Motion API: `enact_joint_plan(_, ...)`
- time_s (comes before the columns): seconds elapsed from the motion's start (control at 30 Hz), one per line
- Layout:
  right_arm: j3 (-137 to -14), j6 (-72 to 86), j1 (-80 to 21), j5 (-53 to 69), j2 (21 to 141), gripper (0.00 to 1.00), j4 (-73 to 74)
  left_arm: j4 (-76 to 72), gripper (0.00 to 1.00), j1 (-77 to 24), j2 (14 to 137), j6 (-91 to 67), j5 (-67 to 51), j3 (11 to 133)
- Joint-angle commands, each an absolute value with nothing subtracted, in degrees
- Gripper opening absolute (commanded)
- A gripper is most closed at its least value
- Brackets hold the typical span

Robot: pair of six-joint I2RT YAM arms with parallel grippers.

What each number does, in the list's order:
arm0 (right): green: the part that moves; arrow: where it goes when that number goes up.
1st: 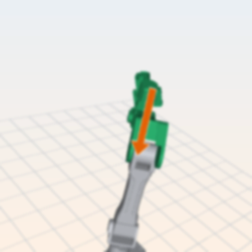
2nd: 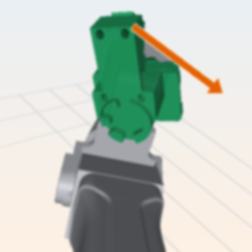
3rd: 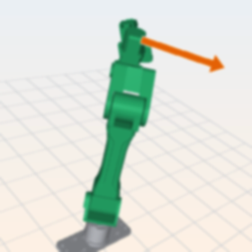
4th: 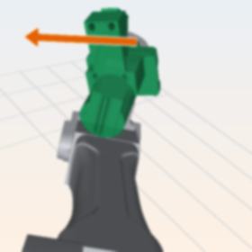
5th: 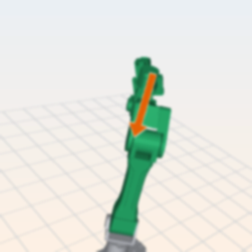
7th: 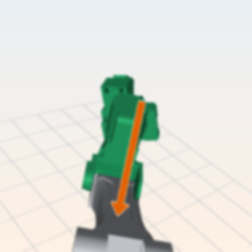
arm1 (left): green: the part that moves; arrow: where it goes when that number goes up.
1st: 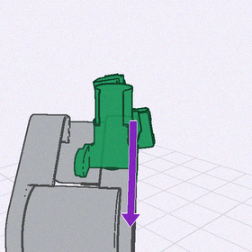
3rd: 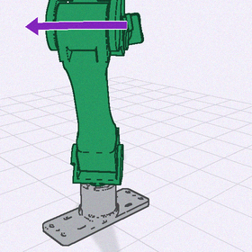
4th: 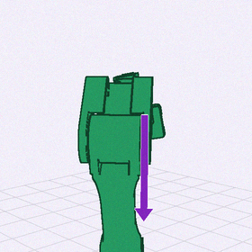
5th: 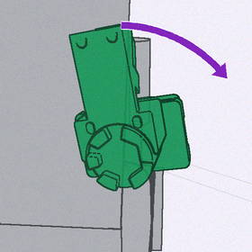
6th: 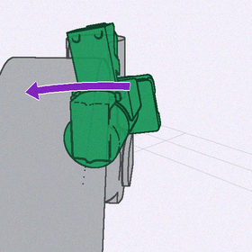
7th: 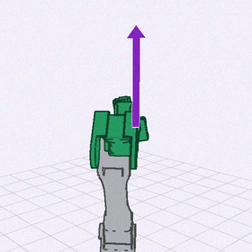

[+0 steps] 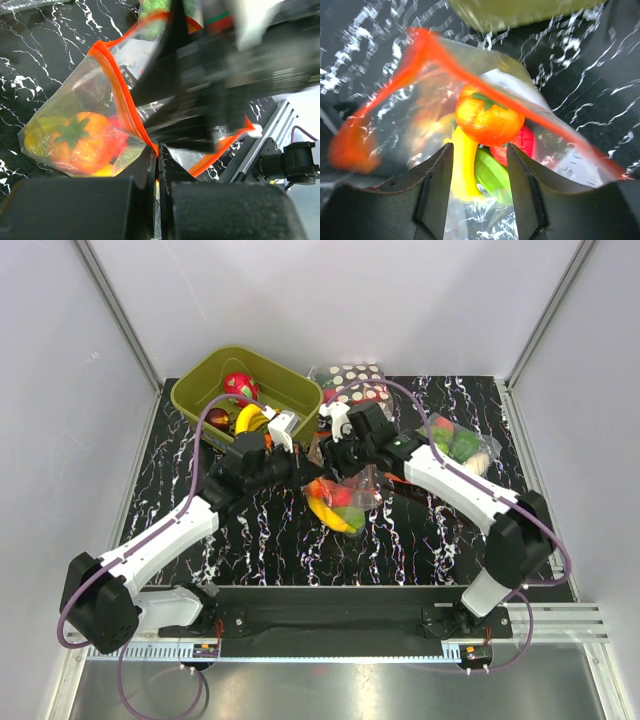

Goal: Open the zip-top bag and remove the fake food

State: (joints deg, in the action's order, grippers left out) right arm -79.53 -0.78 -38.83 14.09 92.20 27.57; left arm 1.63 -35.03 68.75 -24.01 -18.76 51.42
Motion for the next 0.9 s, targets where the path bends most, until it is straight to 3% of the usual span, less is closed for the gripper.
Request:
enact_joint_plan(0.0, -81.0, -0.4, -38.8, 14.1, 95.2, 0.55, 25.2, -1.3, 0.0, -35.1, 67.1, -22.7, -20.8, 54.1)
enact_joint_plan(0.4, -78.7, 1.4, -37.8, 22.4, 101.6, 0.66, 17.4, -3.0, 0.0, -35.1, 67.5, -22.4, -21.1, 53.0)
enact_joint_plan(0.73, -78.4, 2.8, -37.8, 24.6, 104.8, 0.96, 18.7, -1.3, 0.0, -35.2, 65.8, -23.0, -17.8, 49.9)
enact_joint_plan(0.87, -78.0, 3.1, -38.5, 24.7, 105.8, 1.0, 18.5, -1.4, 0.0, -35.1, 65.7, -23.5, -17.7, 48.9)
